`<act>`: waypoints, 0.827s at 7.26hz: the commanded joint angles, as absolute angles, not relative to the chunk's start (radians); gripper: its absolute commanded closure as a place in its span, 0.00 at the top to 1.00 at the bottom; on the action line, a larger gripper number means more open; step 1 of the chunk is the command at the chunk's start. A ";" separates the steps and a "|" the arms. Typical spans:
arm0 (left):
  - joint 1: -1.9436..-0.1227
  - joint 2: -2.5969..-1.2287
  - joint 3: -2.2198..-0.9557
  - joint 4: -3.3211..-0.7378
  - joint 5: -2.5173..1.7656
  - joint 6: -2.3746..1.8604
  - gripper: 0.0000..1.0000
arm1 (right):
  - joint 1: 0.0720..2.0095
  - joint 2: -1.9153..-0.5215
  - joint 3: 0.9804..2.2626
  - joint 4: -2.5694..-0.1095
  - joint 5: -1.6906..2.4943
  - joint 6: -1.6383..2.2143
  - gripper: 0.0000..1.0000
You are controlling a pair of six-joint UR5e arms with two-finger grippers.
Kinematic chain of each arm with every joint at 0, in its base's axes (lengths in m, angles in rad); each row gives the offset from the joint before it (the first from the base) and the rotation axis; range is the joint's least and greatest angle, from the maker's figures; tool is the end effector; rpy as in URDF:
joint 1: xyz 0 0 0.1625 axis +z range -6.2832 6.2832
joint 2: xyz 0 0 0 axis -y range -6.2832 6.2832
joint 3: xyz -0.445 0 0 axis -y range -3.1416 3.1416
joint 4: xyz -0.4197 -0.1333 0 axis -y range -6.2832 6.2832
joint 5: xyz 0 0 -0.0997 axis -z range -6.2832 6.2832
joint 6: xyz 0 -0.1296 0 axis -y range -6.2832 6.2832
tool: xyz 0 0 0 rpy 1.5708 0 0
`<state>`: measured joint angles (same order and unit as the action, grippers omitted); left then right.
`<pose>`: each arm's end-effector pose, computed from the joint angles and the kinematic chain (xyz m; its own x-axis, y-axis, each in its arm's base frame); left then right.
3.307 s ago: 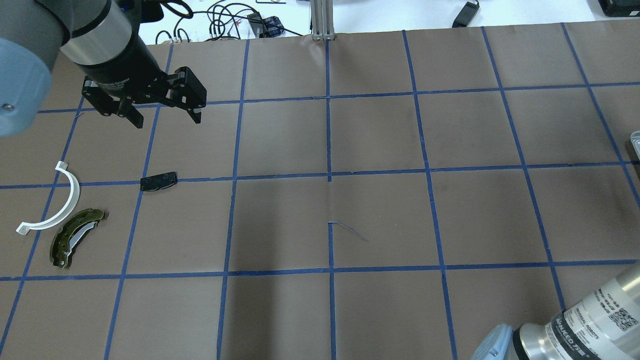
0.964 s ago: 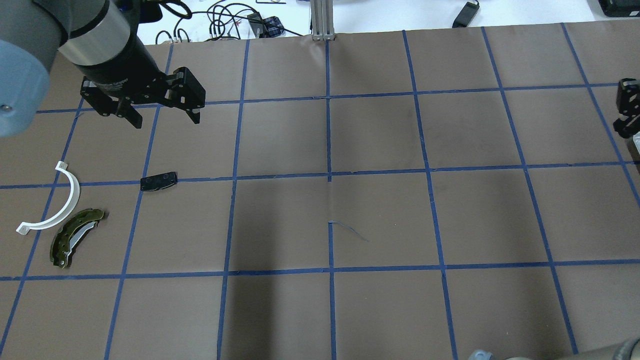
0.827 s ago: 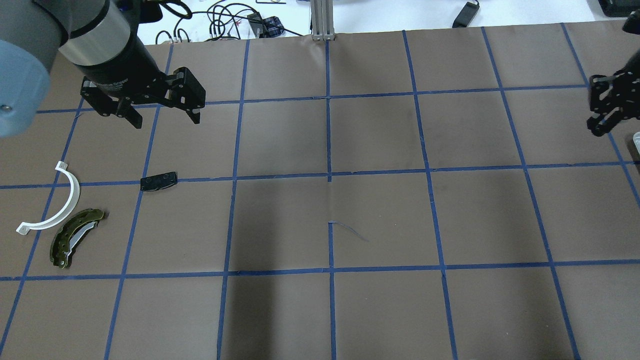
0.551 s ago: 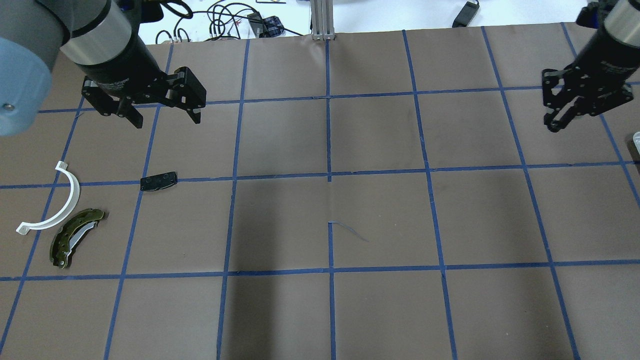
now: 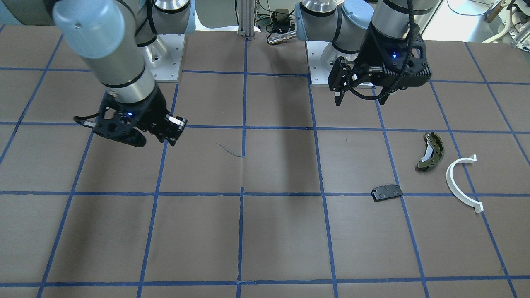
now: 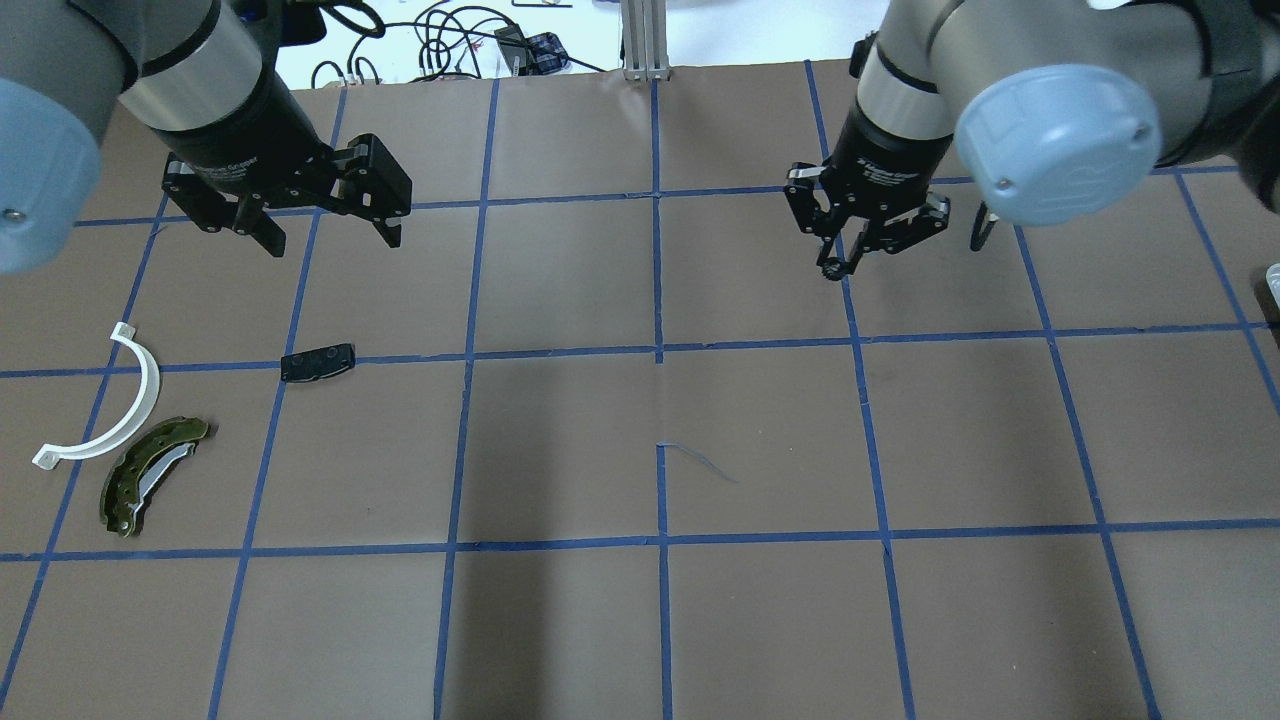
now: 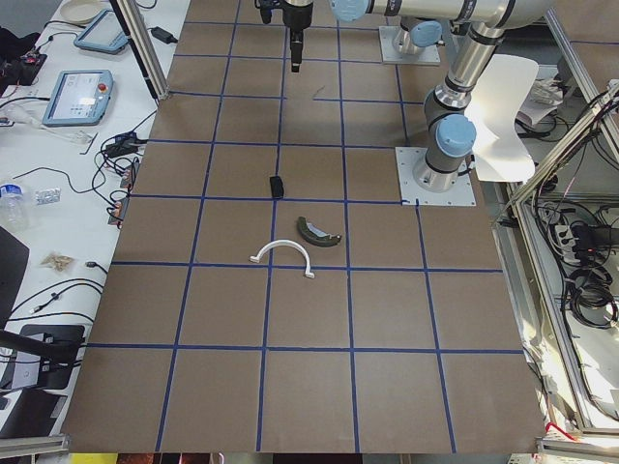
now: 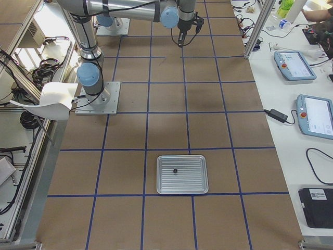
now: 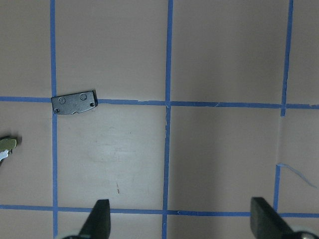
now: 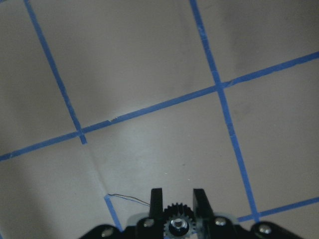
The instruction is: Place bearing gear from tray to pile
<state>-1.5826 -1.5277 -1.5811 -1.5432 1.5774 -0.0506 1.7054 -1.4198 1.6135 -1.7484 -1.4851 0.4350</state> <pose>-0.1384 -0.5060 0.4975 -0.9992 -0.0391 -0.0035 -0.0388 0.9974 -0.0606 0.2204 -0.5518 0.3909 -0.9521 0.2975 -0.0708 0.2945 0.9543 0.0507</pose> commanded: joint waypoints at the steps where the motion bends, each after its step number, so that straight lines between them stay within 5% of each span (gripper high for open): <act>1: -1.583 -1.526 -1.583 -1.543 1.577 -0.051 1.00 | 1.831 -1.349 1.620 -1.815 -1.471 0.509 0.00; 6: -1.582 -1.525 -1.583 -1.543 1.578 -0.051 1.00 | 1.992 -1.148 1.634 -2.063 -1.434 0.574 0.00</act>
<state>-1.5816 -1.5257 -1.5831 -1.5432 1.5775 -0.0506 1.9628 -1.1950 1.6320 -2.0028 -1.4358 0.5593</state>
